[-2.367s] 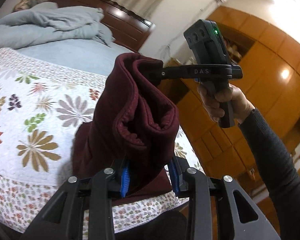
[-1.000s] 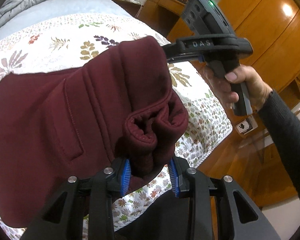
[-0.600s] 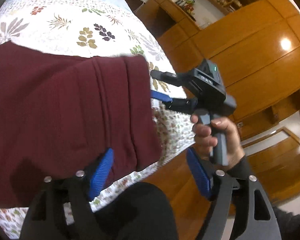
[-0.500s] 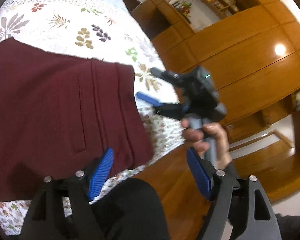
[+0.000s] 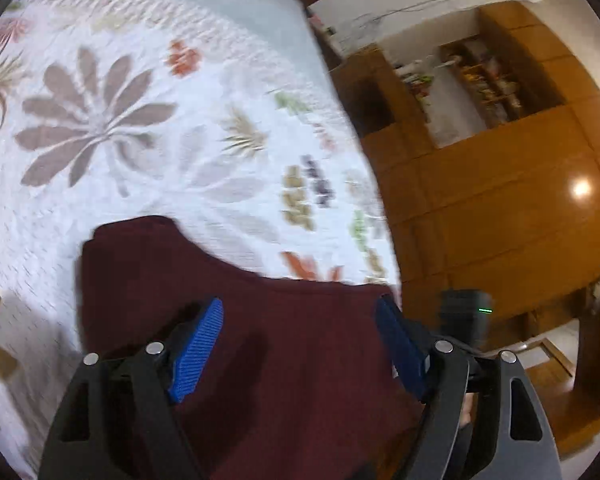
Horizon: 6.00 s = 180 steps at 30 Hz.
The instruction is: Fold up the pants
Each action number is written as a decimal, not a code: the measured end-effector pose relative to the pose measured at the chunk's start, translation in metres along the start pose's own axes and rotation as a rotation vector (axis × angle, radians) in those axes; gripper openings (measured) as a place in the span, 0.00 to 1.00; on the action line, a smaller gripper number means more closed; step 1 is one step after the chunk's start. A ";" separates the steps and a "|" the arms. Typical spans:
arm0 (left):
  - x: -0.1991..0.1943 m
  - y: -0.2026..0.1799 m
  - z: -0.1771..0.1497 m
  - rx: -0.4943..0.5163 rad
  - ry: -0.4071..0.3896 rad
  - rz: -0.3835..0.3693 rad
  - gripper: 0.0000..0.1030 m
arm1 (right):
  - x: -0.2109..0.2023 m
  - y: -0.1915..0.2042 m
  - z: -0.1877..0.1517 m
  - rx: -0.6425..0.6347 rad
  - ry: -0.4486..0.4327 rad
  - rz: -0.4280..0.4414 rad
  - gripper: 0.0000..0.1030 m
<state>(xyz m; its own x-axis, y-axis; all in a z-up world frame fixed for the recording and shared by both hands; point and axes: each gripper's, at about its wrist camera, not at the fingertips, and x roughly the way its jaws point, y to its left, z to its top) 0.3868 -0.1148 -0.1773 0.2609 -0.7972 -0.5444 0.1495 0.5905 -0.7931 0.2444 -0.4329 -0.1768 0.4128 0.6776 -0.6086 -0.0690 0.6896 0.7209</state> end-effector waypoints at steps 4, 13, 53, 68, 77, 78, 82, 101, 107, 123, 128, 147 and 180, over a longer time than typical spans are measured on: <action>0.012 0.045 -0.007 -0.035 -0.014 0.078 0.40 | 0.010 -0.006 0.002 -0.031 0.021 -0.064 0.14; -0.031 0.021 -0.022 0.028 -0.082 0.033 0.59 | -0.008 -0.013 -0.020 0.072 -0.012 -0.069 0.62; -0.065 0.006 -0.128 0.097 -0.014 -0.240 0.67 | -0.022 0.026 -0.064 -0.006 -0.007 0.055 0.34; -0.003 0.089 -0.006 -0.116 0.041 -0.193 0.39 | 0.017 -0.062 -0.001 0.185 0.028 0.145 0.05; -0.044 0.036 -0.058 -0.029 0.040 -0.273 0.72 | 0.010 0.004 -0.053 0.051 0.143 0.214 0.39; -0.034 0.038 -0.066 -0.023 0.072 -0.221 0.72 | 0.017 -0.007 -0.057 0.063 0.157 0.167 0.24; -0.027 0.050 -0.079 -0.045 0.085 -0.176 0.72 | 0.004 -0.051 -0.060 0.184 0.119 0.142 0.01; -0.045 0.106 -0.064 -0.179 0.207 -0.120 0.84 | 0.024 -0.069 -0.011 0.219 0.398 0.116 0.92; -0.030 0.104 -0.055 -0.173 0.288 -0.135 0.84 | 0.055 -0.048 -0.012 0.178 0.452 0.100 0.98; -0.005 0.093 -0.060 -0.173 0.342 -0.083 0.89 | 0.068 -0.045 -0.015 0.190 0.460 0.114 0.98; -0.007 0.083 -0.067 -0.146 0.312 0.007 0.73 | 0.065 -0.036 -0.016 0.140 0.451 0.079 0.72; -0.067 0.069 -0.070 -0.096 0.204 -0.067 0.28 | 0.044 0.027 -0.007 0.075 0.381 0.080 0.44; -0.219 0.273 0.047 -0.292 0.045 0.079 0.54 | 0.317 0.114 0.153 0.041 0.523 0.090 0.71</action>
<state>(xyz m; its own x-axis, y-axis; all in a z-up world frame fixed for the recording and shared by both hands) 0.4156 0.2268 -0.2616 0.2176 -0.7590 -0.6137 -0.1518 0.5948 -0.7894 0.5066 -0.1786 -0.2374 -0.1015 0.7778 -0.6203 -0.0434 0.6194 0.7839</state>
